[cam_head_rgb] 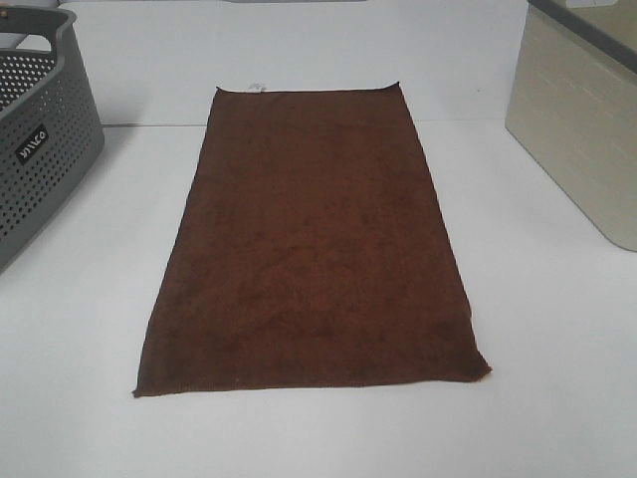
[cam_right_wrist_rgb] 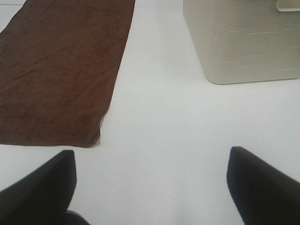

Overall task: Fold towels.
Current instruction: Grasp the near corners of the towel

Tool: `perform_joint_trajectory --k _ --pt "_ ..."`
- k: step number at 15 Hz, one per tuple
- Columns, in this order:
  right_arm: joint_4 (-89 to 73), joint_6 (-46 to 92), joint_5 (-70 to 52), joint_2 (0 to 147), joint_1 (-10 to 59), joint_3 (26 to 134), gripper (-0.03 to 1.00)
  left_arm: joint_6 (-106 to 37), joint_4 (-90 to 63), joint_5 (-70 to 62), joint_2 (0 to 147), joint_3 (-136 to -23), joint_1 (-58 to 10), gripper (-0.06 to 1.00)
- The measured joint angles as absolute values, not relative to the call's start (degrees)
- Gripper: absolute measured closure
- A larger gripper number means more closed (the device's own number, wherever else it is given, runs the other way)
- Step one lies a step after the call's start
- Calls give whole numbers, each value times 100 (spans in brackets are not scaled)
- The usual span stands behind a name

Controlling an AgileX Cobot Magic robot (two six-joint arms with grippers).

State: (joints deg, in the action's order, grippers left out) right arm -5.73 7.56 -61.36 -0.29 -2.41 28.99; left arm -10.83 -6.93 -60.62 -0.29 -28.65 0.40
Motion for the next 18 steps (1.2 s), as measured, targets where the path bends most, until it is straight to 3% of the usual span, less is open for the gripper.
perform_joint_trajectory --k 14,18 --pt "-573 756 -6136 -29 -241 2899 15 -1026 -705 -6050 -29 -2871 40 19" --pt "-573 561 -5879 481 -241 2991 15 -963 -1358 -4383 487 -2848 40 19"
